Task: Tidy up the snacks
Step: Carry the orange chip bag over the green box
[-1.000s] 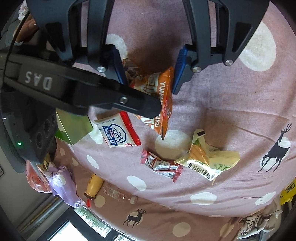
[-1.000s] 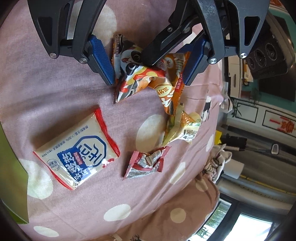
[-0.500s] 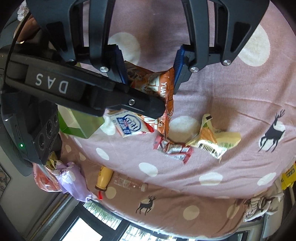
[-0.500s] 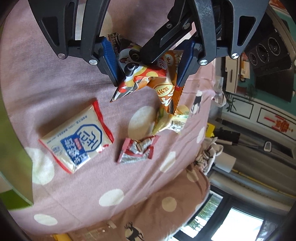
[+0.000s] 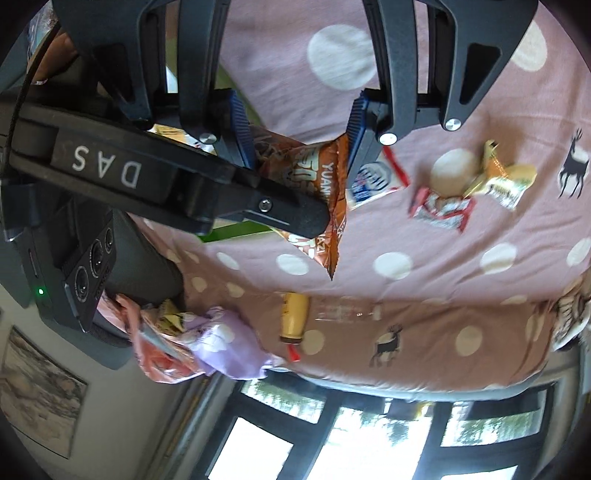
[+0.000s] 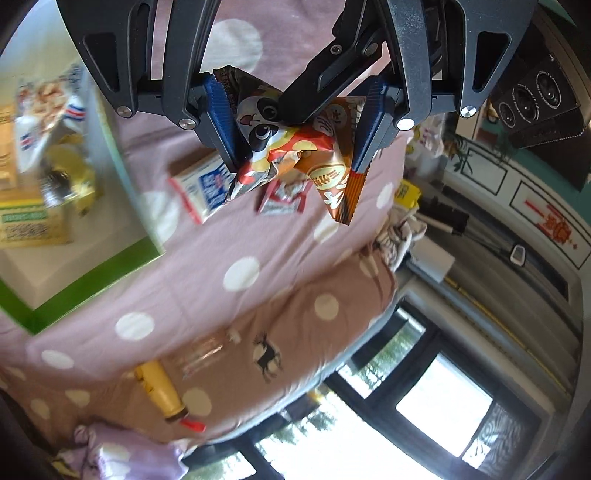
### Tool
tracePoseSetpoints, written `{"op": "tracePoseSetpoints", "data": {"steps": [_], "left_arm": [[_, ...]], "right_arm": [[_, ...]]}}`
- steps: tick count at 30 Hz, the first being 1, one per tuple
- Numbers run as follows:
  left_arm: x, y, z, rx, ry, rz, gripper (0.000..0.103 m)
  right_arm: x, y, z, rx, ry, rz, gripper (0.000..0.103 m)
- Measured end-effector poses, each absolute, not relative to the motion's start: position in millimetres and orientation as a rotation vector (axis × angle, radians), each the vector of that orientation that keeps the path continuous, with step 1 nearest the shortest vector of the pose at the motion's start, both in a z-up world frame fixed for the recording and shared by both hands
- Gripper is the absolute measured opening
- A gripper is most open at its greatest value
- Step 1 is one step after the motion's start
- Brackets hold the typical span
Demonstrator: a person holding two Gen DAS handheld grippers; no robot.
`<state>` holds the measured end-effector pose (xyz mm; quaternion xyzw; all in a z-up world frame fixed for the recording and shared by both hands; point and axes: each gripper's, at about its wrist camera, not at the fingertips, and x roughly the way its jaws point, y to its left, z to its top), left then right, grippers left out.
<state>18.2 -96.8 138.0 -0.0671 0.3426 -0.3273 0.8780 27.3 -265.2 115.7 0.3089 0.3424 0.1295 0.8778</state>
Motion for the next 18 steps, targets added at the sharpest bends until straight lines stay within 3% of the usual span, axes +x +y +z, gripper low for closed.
{"op": "tracePoseSetpoints", "data": {"steps": [18], "left_arm": [[16, -216, 144, 0.008, 0.736, -0.931, 0.044]], "right_arm": [[-15, -377, 110, 0.819, 0.584, 0.004, 0.062]]}}
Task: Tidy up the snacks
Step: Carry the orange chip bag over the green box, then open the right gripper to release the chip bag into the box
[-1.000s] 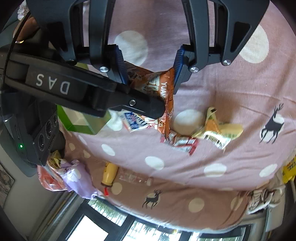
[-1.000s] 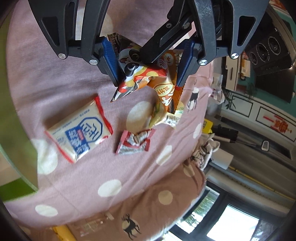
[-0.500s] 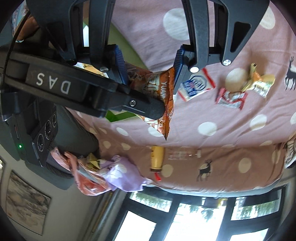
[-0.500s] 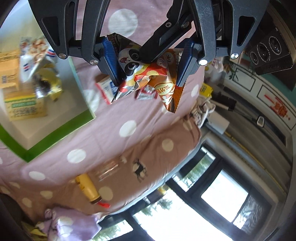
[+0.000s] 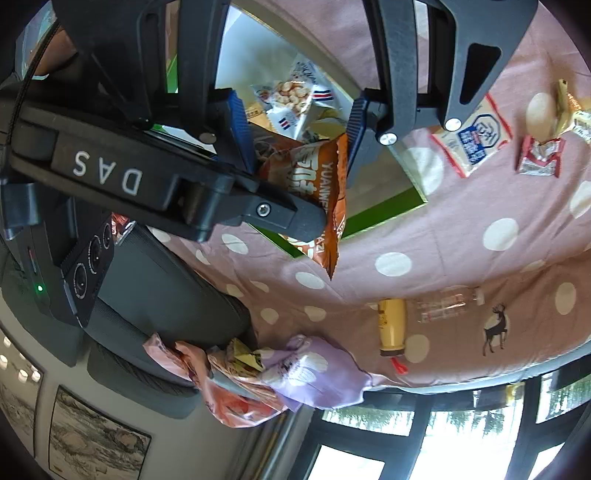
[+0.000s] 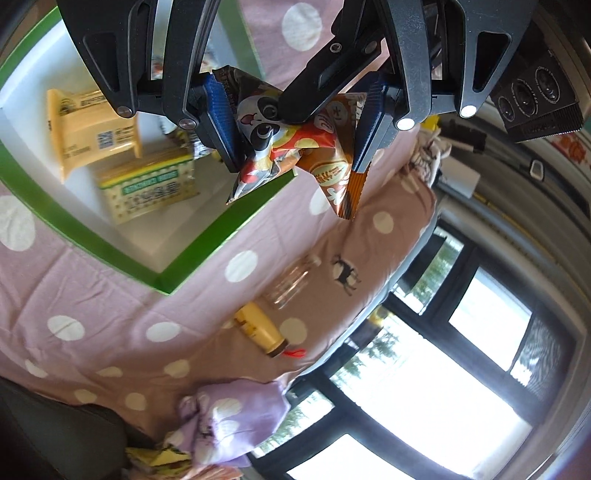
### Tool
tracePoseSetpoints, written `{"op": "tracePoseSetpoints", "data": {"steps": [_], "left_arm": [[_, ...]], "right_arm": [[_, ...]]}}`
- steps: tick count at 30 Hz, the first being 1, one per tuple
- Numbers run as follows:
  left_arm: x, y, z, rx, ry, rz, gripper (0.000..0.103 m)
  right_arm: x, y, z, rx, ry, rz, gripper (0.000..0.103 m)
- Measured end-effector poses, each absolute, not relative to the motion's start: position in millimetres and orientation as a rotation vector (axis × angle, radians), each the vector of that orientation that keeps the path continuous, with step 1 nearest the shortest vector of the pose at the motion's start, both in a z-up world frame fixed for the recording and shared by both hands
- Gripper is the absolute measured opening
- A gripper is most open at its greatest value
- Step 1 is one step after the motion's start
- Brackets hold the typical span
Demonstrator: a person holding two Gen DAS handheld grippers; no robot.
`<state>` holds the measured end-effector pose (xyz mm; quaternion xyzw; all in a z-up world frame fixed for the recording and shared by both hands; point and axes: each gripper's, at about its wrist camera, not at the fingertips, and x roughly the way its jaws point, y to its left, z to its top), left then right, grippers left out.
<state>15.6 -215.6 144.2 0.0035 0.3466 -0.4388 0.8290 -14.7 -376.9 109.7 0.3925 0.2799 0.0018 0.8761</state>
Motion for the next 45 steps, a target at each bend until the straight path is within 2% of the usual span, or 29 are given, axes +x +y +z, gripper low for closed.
{"op": "tracePoseSetpoints", "data": {"steps": [13, 26, 33, 42, 45], "left_arm": [[22, -269, 117, 0.045, 0.870, -1.016, 0.044], [33, -293, 84, 0.053, 1.015, -1.004, 0.045], [35, -297, 80, 0.057, 1.034, -0.995, 0.045], [32, -295, 83, 0.071, 1.021, -0.967, 0.051], [30, -287, 91, 0.079, 0.984, -0.948, 0.064]], "right_arm": [[-23, -428, 76, 0.941, 0.625, -0.126, 0.062], [-17, -446, 47, 0.986, 0.709, -0.237, 0.060], [-17, -450, 41, 1.006, 0.726, -0.263, 0.060], [-22, -450, 47, 0.996, 0.691, -0.288, 0.060], [-27, -452, 50, 1.026, 0.660, -0.271, 0.060]]}}
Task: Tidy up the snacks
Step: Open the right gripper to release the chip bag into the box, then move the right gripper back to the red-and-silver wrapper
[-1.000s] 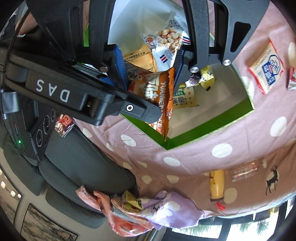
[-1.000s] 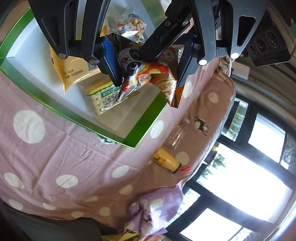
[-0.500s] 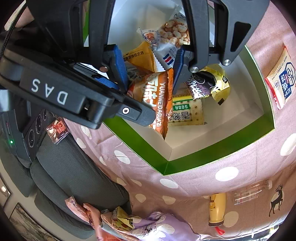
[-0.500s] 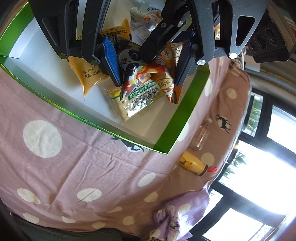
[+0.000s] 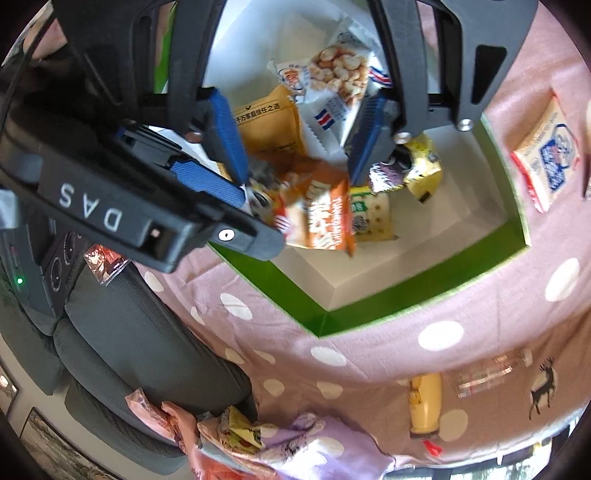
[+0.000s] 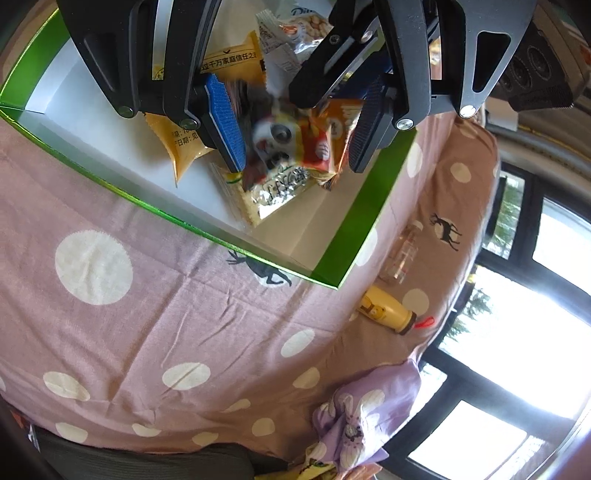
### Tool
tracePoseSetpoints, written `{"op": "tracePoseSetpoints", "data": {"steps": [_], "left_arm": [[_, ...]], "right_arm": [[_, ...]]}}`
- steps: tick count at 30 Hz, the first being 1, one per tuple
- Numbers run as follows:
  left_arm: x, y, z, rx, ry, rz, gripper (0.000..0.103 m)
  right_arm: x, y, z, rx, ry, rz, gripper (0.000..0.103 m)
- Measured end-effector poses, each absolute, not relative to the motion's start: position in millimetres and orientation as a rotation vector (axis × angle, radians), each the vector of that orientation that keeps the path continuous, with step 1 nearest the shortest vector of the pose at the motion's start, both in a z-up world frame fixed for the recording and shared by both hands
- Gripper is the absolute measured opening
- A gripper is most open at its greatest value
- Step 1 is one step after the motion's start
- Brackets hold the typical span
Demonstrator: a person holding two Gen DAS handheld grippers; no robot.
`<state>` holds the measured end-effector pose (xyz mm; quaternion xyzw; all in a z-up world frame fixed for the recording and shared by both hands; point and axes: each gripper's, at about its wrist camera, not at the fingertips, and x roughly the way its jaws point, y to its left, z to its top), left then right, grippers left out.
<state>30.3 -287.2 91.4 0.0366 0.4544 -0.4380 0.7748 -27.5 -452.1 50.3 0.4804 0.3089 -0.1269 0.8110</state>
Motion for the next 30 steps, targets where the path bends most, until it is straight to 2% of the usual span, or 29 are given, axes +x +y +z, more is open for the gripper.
{"op": "tracePoseSetpoints", "data": {"steps": [3, 6, 10, 15, 18, 30], "left_arm": [[31, -276, 100, 0.081, 0.954, -0.929, 0.076], [33, -260, 108, 0.067, 0.938, -0.892, 0.080], [31, -239, 115, 0.055, 0.919, -0.843, 0.088], [25, -206, 123, 0.060, 0.881, -0.767, 0.092], [22, -181, 123, 0.053, 0.853, -0.708, 0.102], [-2, -71, 105, -0.071, 0.856, -0.458, 0.102]], "right_arm": [[-32, -451, 57, 1.011, 0.644, -0.279, 0.061], [-35, -445, 70, 0.964, 0.633, -0.297, 0.062], [-37, -435, 84, 0.916, 0.603, -0.271, 0.075], [-33, -421, 95, 0.874, 0.601, -0.238, 0.080], [-29, -412, 101, 0.837, 0.612, -0.227, 0.083], [-20, -366, 116, 0.738, 0.622, -0.149, 0.091]]}}
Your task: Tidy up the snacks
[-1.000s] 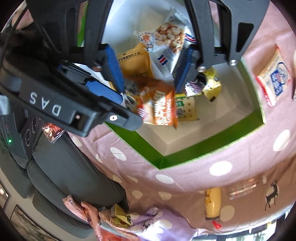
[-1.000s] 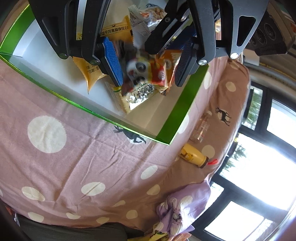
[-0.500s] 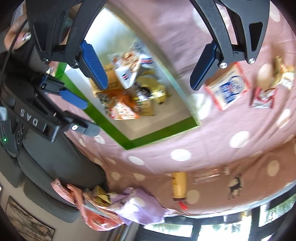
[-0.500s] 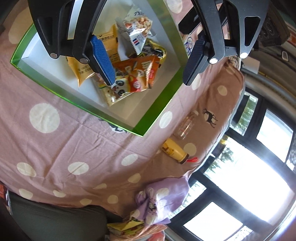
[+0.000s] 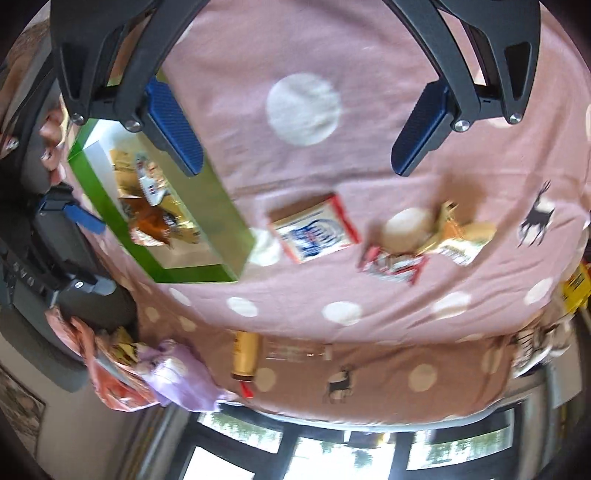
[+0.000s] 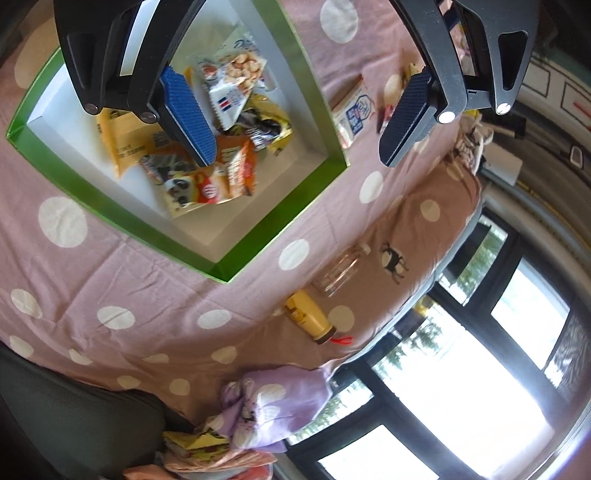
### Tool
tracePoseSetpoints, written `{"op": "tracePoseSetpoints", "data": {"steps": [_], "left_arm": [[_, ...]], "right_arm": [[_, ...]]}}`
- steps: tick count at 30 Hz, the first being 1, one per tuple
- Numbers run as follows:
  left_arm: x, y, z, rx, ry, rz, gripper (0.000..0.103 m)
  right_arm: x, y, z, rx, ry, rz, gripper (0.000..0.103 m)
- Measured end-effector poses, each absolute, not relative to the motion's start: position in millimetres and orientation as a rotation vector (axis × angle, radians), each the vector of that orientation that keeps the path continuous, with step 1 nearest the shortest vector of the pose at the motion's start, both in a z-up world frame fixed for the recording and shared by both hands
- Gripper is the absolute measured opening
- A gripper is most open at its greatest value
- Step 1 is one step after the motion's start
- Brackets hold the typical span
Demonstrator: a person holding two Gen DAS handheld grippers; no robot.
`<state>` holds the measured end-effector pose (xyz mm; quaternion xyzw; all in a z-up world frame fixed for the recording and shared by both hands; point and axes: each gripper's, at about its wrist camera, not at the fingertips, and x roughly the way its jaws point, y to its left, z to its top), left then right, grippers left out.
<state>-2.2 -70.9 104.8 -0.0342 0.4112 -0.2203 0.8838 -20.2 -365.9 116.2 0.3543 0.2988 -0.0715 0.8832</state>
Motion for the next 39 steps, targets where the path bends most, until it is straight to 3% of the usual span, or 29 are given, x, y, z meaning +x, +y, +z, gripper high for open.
{"op": "tracePoseSetpoints", "data": {"steps": [11, 16, 28, 39], "left_arm": [[23, 33, 80, -0.295, 0.903, -0.150, 0.102], [26, 63, 82, -0.372, 0.890, -0.046, 0.102], [31, 100, 73, -0.458, 0.924, 0.057, 0.102], [33, 109, 70, -0.488, 0.944, 0.057, 0.102]], "right_arm": [[29, -264, 117, 0.483, 0.779, 0.003, 0.092], [69, -213, 107, 0.493, 0.884, 0.128, 0.092], [197, -126, 55, 0.308, 1.087, 0.072, 0.092], [221, -114, 24, 0.184, 1.132, -0.010, 0.092]]}}
